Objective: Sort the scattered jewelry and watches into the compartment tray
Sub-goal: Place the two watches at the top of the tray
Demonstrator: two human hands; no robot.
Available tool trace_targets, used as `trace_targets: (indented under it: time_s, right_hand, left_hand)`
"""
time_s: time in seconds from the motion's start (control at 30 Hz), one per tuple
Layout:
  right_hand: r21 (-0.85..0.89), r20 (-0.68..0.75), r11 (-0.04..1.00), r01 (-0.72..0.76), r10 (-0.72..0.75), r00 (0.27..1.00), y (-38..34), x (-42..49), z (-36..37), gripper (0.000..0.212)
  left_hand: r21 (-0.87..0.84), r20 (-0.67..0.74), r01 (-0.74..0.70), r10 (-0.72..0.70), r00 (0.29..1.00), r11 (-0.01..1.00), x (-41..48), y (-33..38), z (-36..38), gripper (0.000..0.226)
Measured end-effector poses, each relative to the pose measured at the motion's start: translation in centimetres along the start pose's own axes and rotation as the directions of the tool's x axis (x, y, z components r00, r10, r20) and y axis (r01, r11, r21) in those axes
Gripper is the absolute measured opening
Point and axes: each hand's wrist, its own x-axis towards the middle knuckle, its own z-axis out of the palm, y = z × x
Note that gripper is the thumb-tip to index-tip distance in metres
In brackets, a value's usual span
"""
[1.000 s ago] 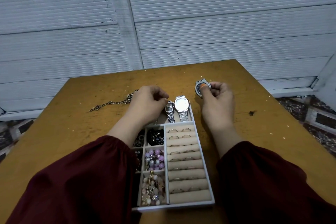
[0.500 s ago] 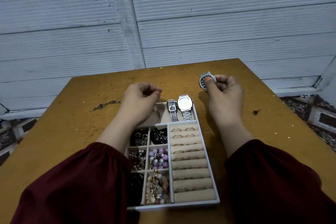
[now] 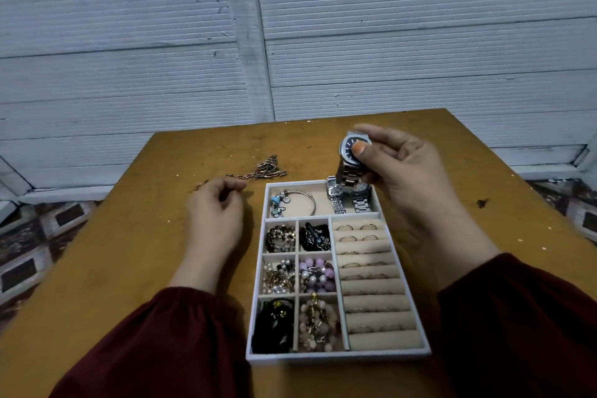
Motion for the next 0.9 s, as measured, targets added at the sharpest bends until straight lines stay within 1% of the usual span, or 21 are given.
trace_targets:
  time_s: [0.1,0.2,0.33,0.5,0.63,0.73,0.9]
  right_hand:
    - [-0.136,0.048,0.988,-0.072,0.08,0.996,0.6,-0.1,0.7,0.025]
    - [-0.182,0.091,0.977,-0.108,0.126,0.988,0.8,-0.2,1.4,0.021]
    - [-0.224,0.125,0.964,-0.141,0.172,0.977,0.9,-0.3,1.9,0.024]
    - [-0.263,0.139,0.942,-0.21,0.252,0.958,1.1,0.1,2.0,0.02]
    - [-0.364,0.139,0.914,-0.18,0.244,0.96,1.2,0.3,2.1,0.02]
    - [-0.486,0.129,0.866,-0.119,0.205,0.97,1.6,0.7,2.2,0.022]
    - [-0.6,0.127,0.798,-0.065,0.176,0.976,1.8,1.2,2.7,0.022]
  left_hand:
    - [0.094,0.031,-0.054,0.052,0.998,0.994,0.0,-0.5,0.1,0.033]
    - [0.179,0.041,-0.089,0.083,0.996,0.98,0.2,-1.0,0.2,0.035]
    - [0.187,0.031,-0.093,0.089,0.996,0.978,0.6,-1.4,0.3,0.033]
    - [0.199,0.032,-0.097,0.092,0.995,0.975,1.0,-1.9,0.4,0.031]
    - [0.24,0.033,-0.087,0.082,0.996,0.967,1.1,-1.8,0.4,0.027]
    - [0.279,0.041,-0.078,0.07,0.997,0.957,1.1,-1.7,0.4,0.027]
    - [0.296,0.036,-0.072,0.065,0.997,0.952,1.0,-1.6,0.4,0.026]
